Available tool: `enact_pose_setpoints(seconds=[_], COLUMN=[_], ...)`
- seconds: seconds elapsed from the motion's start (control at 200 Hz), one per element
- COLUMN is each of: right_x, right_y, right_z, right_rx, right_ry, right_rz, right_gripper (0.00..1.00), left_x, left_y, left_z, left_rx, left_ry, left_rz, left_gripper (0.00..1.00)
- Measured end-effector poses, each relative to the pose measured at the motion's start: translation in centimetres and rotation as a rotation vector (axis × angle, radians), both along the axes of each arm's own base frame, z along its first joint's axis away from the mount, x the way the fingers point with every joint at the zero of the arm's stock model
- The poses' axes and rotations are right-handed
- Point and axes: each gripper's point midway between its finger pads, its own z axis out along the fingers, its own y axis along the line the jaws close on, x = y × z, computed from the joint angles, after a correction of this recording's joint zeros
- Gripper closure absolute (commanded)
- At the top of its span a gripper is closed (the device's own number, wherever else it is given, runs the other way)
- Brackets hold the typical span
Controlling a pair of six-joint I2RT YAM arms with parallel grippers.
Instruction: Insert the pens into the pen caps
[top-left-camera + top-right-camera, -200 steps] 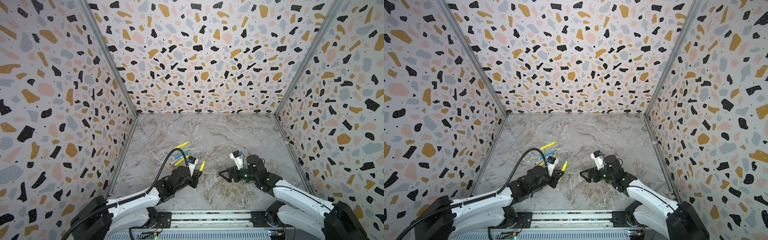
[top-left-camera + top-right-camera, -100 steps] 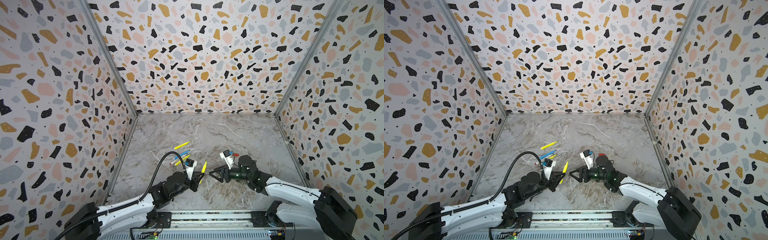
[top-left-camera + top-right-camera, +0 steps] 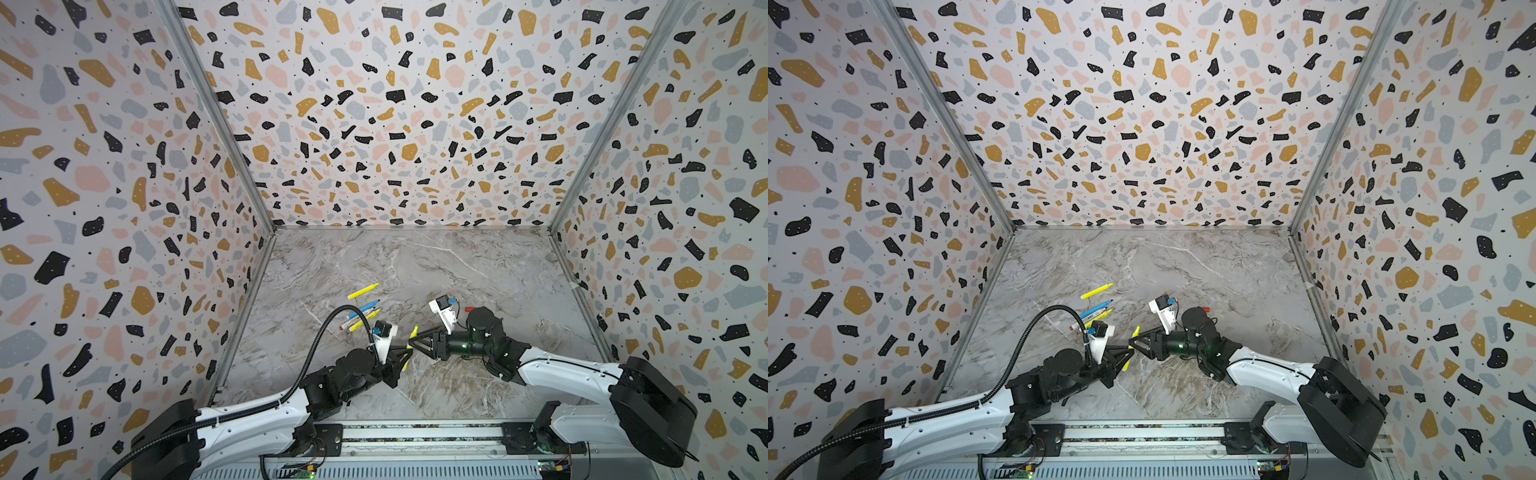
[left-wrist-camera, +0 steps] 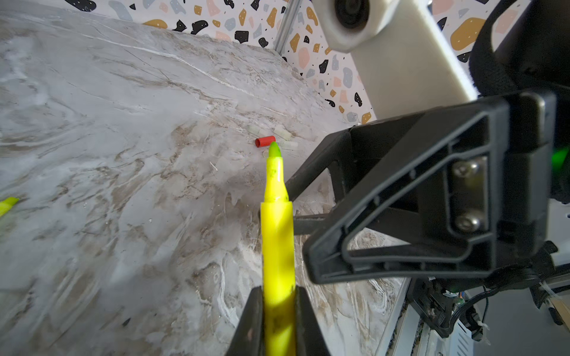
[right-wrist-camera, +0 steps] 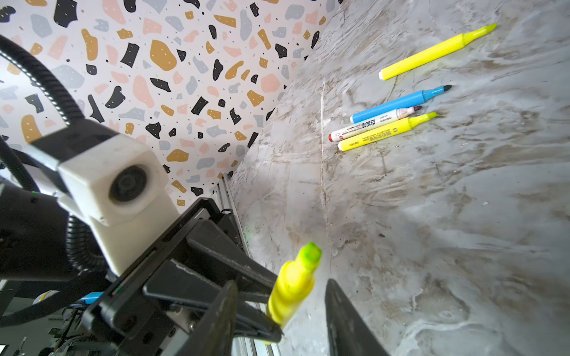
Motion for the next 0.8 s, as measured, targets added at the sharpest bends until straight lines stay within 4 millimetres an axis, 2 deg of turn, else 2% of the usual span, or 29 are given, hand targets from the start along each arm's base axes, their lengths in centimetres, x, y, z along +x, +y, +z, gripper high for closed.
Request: enact_pose_setpoints(seconds=[0.185, 0.41, 0.561, 0.601, 0.671, 0.711, 0.801], right_x=[-0.08, 0.05, 0.06, 0.04, 0.04, 0.04, 0.08], right_y=[0.20, 0.24, 0.25, 0.26, 0.24, 0.24, 0.19], right_z=[-0.30, -0.09, -0.06, -0.07, -0.04, 0.02, 0.35], right_rx=[-0.003, 0.005, 0.005, 0.005, 0.005, 0.006, 0.013], right_ry=[0.008, 0.006, 0.006, 0.006, 0.006, 0.005, -0.003], right_rz=[0.004, -0.004, -0.004, -0.003, -0.004, -0.004, -0.008], right_gripper=[0.66, 0.85, 0.92, 0.93, 0.93, 0.93, 0.93], left_x=[-0.16, -0.41, -0.49, -0.50, -0.54, -0.59, -0.80], left_y=[-0.19, -0.59, -0.74, -0.74, -0.76, -0.79, -0.93], left_z=[-0.25, 0.05, -0.04, -0.04, -0.07, -0.06, -0.04], left_rx=[0.006, -0.007, -0.006, -0.006, -0.004, -0.002, 0.001], left_ry=[0.004, -0.004, -0.003, -0.003, -0.004, -0.003, -0.001], left_rz=[-0.007, -0.021, -0.025, -0.025, -0.026, -0.027, -0.034], left_gripper=[1.00, 0.99, 0.96, 0.91, 0.71, 0.62, 0.55])
